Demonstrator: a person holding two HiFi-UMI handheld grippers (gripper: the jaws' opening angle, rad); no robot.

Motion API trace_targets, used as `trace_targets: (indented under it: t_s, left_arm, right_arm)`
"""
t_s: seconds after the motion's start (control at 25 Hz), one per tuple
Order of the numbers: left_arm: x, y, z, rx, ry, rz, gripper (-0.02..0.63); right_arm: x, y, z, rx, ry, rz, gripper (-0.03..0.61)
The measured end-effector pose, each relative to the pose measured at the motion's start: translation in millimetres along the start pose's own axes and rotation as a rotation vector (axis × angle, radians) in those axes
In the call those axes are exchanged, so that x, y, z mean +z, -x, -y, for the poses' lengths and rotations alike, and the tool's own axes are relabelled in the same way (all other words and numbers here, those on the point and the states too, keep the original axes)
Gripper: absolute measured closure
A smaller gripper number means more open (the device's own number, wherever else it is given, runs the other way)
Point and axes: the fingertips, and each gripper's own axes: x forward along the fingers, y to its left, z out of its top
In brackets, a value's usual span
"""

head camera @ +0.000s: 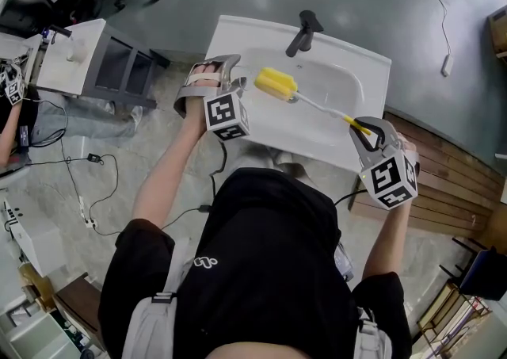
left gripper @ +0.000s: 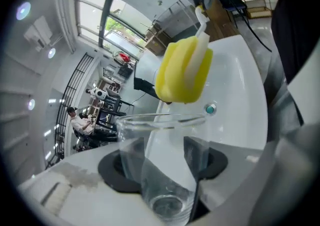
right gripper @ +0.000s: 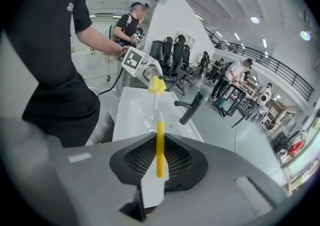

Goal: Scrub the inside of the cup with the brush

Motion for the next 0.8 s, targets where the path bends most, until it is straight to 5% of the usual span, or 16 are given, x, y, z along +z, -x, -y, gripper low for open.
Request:
trace_targets:
  t_s: [0.28, 0.8]
  left_arm:
    - [8, -1, -6, -0.055, 0.393, 0.195, 0.342]
    - [31, 20, -31, -0.08, 0.703, 0.446, 0.342]
  right_arm:
    - [-3, 7, 3, -0.025, -0.156, 0.096, 0.529]
    - [8, 17, 13, -0.058, -0.433, 0.376, 0.529]
